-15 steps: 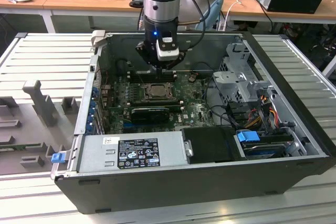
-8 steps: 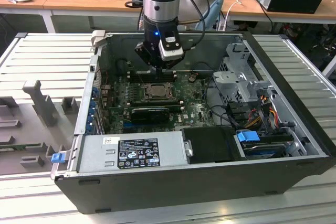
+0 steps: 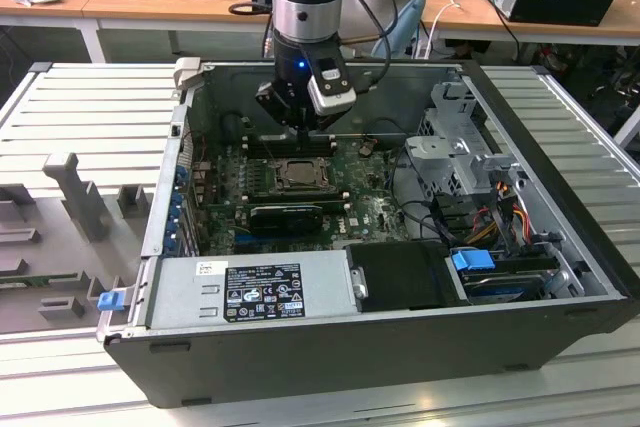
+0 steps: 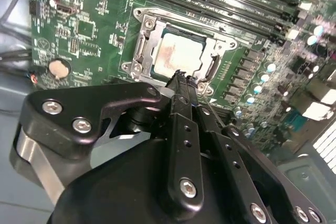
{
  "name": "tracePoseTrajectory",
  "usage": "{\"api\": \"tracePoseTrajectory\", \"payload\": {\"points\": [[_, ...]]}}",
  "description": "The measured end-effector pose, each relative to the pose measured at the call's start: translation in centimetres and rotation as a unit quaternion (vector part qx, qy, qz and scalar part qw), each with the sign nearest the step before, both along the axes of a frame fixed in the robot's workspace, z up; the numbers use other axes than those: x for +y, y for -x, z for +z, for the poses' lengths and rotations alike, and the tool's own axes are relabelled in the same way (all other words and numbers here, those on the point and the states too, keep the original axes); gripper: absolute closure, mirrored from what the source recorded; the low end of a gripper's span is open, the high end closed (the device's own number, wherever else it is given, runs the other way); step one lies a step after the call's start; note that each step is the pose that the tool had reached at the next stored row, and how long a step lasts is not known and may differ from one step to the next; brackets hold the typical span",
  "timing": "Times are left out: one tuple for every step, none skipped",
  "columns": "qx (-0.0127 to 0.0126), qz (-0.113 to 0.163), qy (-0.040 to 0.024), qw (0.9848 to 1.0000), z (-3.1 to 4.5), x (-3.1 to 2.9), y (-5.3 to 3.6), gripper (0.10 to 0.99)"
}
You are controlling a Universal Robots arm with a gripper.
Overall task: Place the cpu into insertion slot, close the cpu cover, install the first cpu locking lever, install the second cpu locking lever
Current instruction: 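Install the first cpu locking lever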
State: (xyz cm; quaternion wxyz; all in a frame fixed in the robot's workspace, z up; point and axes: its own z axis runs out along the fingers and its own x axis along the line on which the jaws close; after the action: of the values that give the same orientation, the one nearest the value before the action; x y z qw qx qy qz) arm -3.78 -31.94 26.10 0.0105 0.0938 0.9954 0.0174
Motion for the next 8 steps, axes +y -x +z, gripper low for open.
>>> {"api": "tracePoseTrajectory", "payload": {"points": [[0.0,0.009,0.0,1.0,0.0,0.0,0.0,0.98],[0.0,0.024,0.0,0.9997,0.0,0.0,0.0,0.98],[0.0,0.032,0.0,0.9995,0.0,0.0,0.0,0.98],[0.0,0.041,0.0,0.9992,0.0,0.0,0.0,0.98],[0.0,0.049,0.0,0.9988,0.0,0.0,0.0,0.98],[0.0,0.058,0.0,0.9983,-0.01,0.0,0.0,0.98],[0.0,0.072,0.0,0.9974,-0.01,0.0,0.01,0.98],[0.0,0.085,0.0,0.9964,-0.02,0.0,0.05,0.98]]}}
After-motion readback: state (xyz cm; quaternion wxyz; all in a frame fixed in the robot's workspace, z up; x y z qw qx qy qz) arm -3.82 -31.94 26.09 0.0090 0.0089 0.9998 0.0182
